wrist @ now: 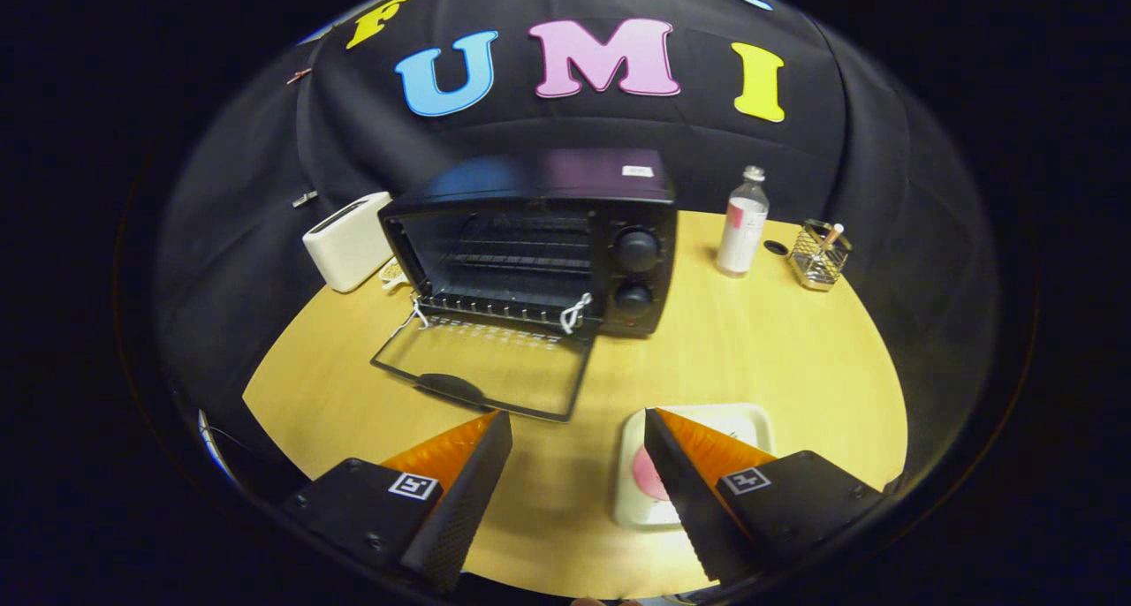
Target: Open the toaster oven, put the food inside, and close the toaster oven door.
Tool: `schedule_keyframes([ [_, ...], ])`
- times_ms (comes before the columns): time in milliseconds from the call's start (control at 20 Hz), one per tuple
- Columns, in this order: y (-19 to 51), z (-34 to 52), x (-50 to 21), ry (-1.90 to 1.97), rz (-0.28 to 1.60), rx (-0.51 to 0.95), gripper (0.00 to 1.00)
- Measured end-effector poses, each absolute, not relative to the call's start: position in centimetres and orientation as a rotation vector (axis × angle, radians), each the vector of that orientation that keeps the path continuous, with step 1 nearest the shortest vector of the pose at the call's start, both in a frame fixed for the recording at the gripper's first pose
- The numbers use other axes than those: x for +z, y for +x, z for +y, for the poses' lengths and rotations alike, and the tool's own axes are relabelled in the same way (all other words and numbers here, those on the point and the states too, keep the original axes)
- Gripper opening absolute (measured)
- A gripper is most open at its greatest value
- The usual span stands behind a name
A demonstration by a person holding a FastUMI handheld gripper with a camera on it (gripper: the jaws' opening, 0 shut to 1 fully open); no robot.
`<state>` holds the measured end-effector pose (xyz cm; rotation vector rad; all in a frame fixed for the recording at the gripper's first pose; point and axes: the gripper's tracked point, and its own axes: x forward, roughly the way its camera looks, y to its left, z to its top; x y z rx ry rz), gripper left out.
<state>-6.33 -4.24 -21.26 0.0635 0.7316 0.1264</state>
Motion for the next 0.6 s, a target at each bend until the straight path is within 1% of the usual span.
schedule_keyframes([
  [300,-6.0,-11.9,-22.4,0.121,0.806,0.093,1.00],
  [600,-7.3,-16.3,-26.1,0.268,0.930,0.047,1.00],
])
